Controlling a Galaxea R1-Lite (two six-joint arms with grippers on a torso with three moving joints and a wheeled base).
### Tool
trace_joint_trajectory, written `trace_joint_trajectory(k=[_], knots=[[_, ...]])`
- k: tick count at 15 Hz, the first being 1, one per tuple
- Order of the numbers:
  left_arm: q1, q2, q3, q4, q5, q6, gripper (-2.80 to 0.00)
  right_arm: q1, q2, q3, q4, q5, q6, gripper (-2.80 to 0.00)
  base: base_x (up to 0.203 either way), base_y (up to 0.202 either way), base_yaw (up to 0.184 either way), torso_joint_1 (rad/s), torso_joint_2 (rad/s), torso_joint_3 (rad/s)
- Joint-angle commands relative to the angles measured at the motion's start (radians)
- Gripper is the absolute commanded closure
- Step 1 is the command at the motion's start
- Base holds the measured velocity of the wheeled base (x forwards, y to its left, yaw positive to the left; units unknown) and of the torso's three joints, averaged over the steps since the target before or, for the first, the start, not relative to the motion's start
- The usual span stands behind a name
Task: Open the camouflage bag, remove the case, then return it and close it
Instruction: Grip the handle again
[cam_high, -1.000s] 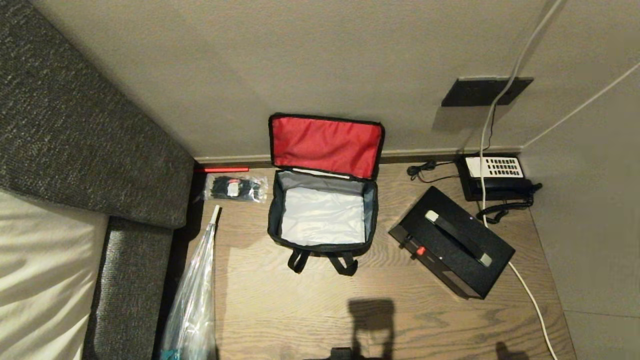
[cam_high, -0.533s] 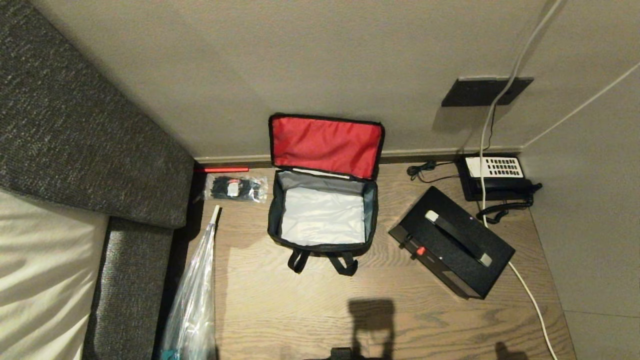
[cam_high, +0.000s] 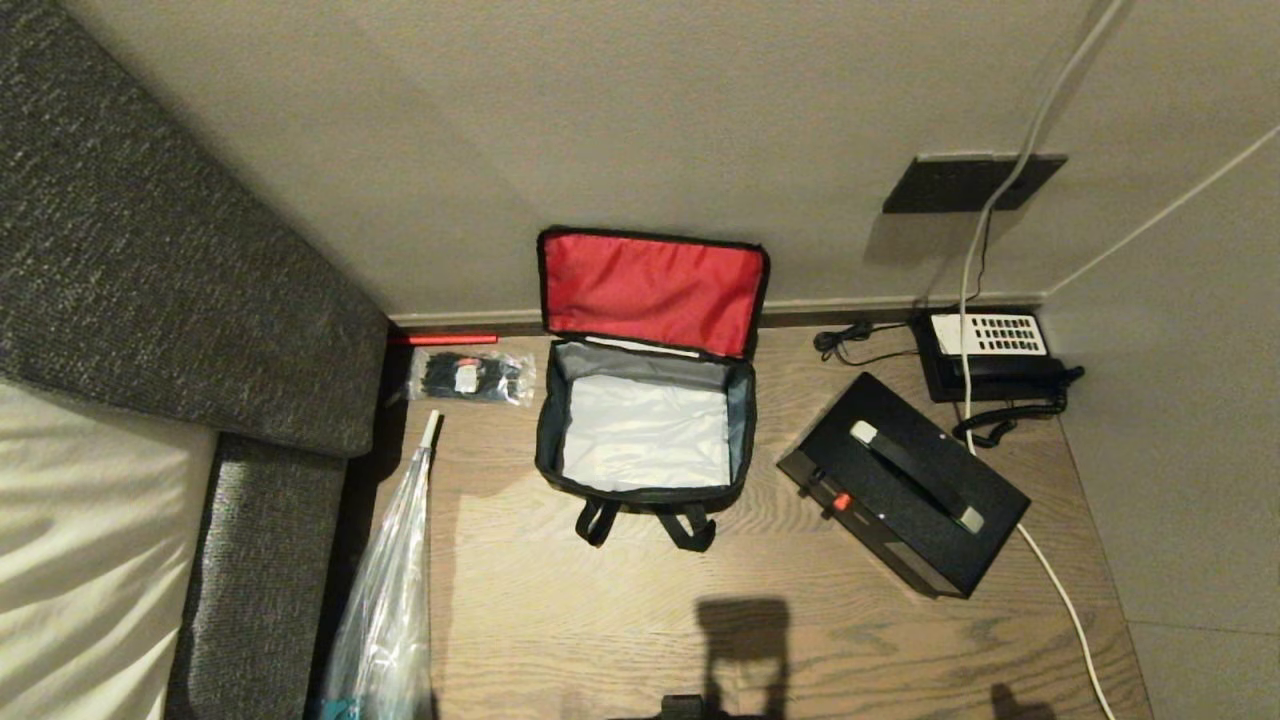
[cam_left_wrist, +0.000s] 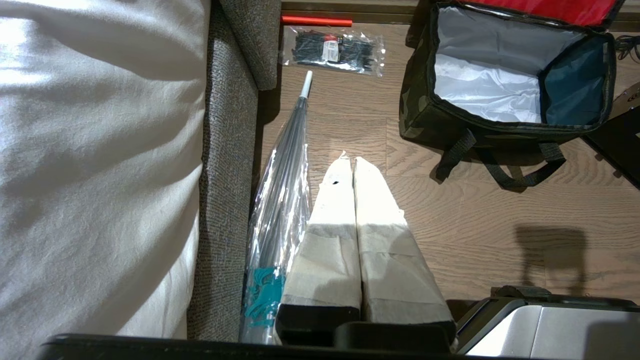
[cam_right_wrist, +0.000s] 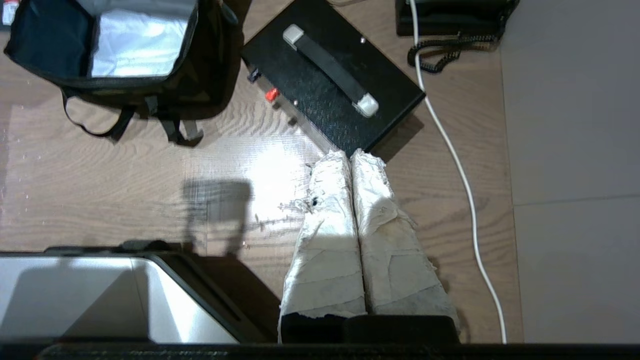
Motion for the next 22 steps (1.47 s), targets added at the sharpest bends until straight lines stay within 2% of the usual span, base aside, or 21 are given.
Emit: trace_joint_trajectory(k=[1,6,8,10,12,13,14,16,18,20,22], knots=[[0.001,-0.002,0.003,0.0,0.0,-0.001,0.0,0.0,0.002,0.003,-0.007,-0.002,0.0,0.0,0.0,0.0,0.0,0.0,0.0,0.0],[0.0,-0.002,0.003,0.0,0.0,-0.001,0.0,0.0,0.0,0.0,-0.007,-0.007,0.015,0.0,0.0,0.0,0.0,0.0,0.0,0.0],[0.0,-0.002,0.003,0.0,0.0,-0.001,0.0,0.0,0.0,-0.066,0.057,0.021,0.019,0.0,0.0,0.0,0.0,0.0,0.0,0.0],[-0.001,-0.002,0.003,0.0,0.002,0.0,0.0,0.0,0.001,-0.283,0.23,0.1,0.017,0.0,0.0,0.0,0.0,0.0,0.0,0.0],[0.001,-0.002,0.003,0.0,0.0,-0.001,0.0,0.0,0.002,-0.519,0.48,0.156,0.019,0.0,0.0,0.0,0.0,0.0,0.0,0.0],[0.001,-0.002,0.003,0.0,0.0,-0.001,0.0,0.0,0.017,-0.589,0.578,0.17,0.027,0.0,0.0,0.0,0.0,0.0,0.0,0.0],[0.001,-0.002,0.003,0.0,0.0,-0.001,0.0,0.001,0.06,-0.624,0.595,0.173,0.057,0.0,0.0,0.0,0.0,0.0,0.0,0.0],[0.001,-0.002,0.003,0.0,0.0,-0.001,0.0,0.021,0.253,-0.733,0.586,0.164,0.162,0.0,0.0,0.0,0.0,0.0,0.0,0.0],[0.001,-0.002,0.003,0.0,0.0,-0.001,0.0,0.05,0.56,-0.842,0.593,0.147,0.225,0.0,0.0,0.0,0.0,0.0,0.0,0.0],[0.001,-0.002,0.003,0.0,0.0,0.0,0.0,0.072,0.899,-0.921,0.572,0.13,0.249,0.0,0.0,0.0,0.0,0.0,0.0,0.0],[0.001,-0.002,0.003,0.0,0.0,-0.001,0.0,0.089,1.171,-0.968,0.484,0.118,0.262,0.0,0.0,0.0,0.0,0.0,0.0,0.0]])
